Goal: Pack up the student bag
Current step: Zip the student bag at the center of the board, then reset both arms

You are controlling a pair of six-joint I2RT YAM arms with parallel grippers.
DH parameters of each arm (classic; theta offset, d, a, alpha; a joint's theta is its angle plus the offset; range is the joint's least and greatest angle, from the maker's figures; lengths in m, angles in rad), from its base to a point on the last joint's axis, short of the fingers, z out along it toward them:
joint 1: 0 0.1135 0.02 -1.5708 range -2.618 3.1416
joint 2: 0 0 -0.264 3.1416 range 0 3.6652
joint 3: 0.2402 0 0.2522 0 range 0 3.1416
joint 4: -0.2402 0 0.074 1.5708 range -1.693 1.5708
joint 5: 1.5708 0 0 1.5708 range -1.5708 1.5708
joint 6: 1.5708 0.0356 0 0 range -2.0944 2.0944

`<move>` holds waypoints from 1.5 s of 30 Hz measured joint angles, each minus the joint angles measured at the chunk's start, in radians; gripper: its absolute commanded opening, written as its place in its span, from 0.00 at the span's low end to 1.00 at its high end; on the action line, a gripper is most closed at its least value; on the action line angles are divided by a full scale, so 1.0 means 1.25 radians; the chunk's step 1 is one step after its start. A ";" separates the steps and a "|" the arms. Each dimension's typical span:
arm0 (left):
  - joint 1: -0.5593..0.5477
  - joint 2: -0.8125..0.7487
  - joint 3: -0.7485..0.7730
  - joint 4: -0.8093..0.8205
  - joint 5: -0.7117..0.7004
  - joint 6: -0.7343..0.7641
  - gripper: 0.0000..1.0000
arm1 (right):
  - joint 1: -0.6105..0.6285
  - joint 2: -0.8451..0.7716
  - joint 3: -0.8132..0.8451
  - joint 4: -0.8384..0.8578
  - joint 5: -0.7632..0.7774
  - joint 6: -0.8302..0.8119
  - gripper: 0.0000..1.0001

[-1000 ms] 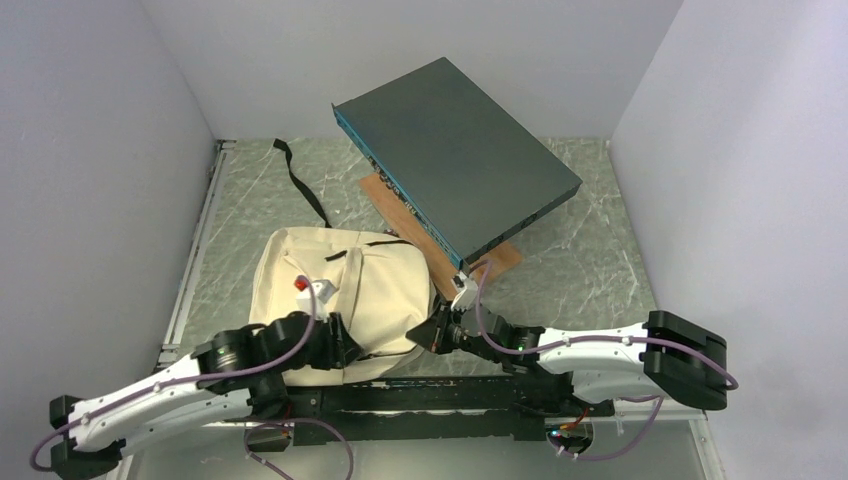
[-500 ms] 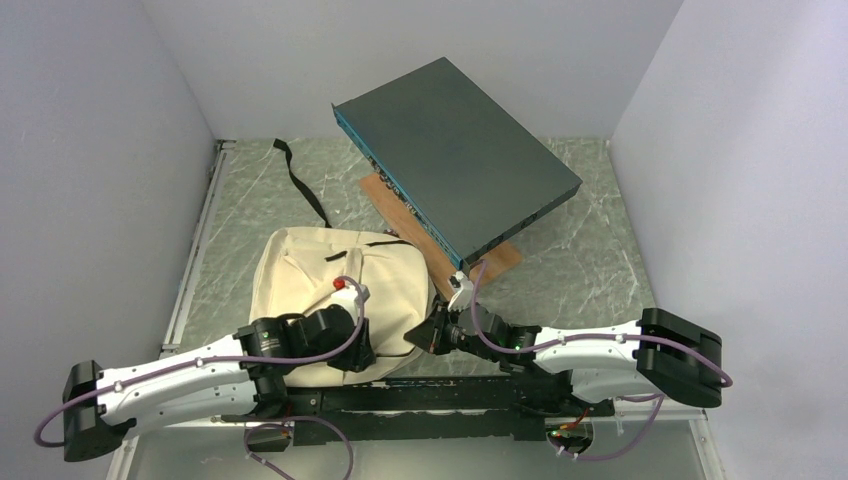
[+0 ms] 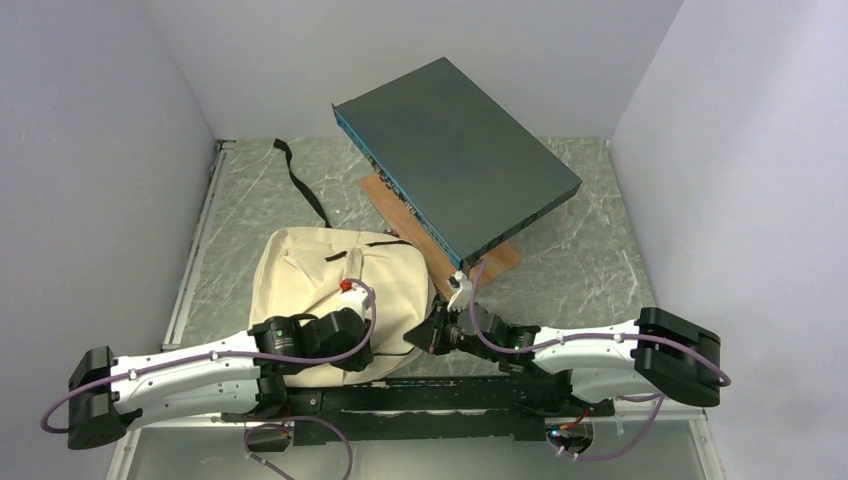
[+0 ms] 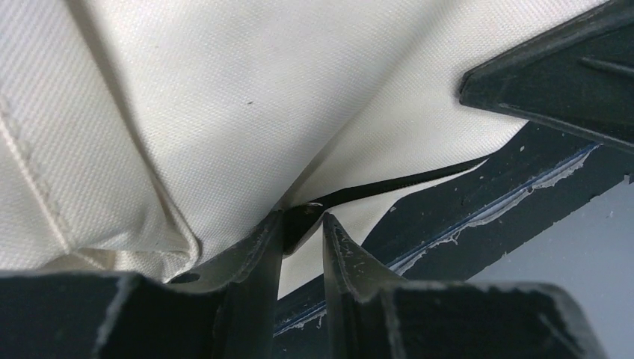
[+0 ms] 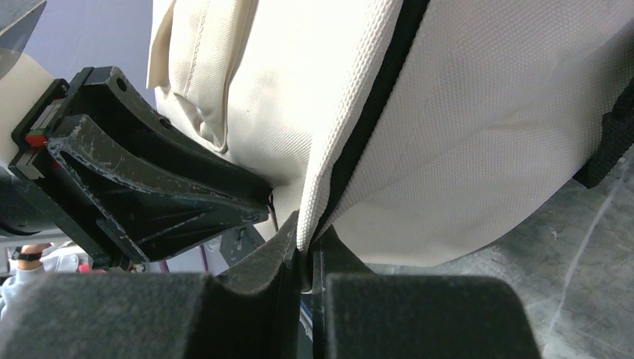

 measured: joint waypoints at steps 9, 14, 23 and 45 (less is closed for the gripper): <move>-0.002 -0.109 0.000 -0.098 -0.021 -0.095 0.59 | 0.000 -0.016 0.000 -0.009 0.000 -0.002 0.27; -0.002 -0.312 0.022 -0.151 -0.039 -0.094 0.73 | 0.000 -0.108 0.000 -0.087 0.005 -0.022 0.71; -0.002 -0.457 0.180 -0.185 -0.197 -0.011 0.85 | 0.000 -0.430 0.150 -0.579 0.149 -0.065 0.93; -0.002 -0.399 0.494 -0.097 -0.470 0.367 0.92 | 0.000 -0.598 0.566 -0.926 0.298 -0.376 1.00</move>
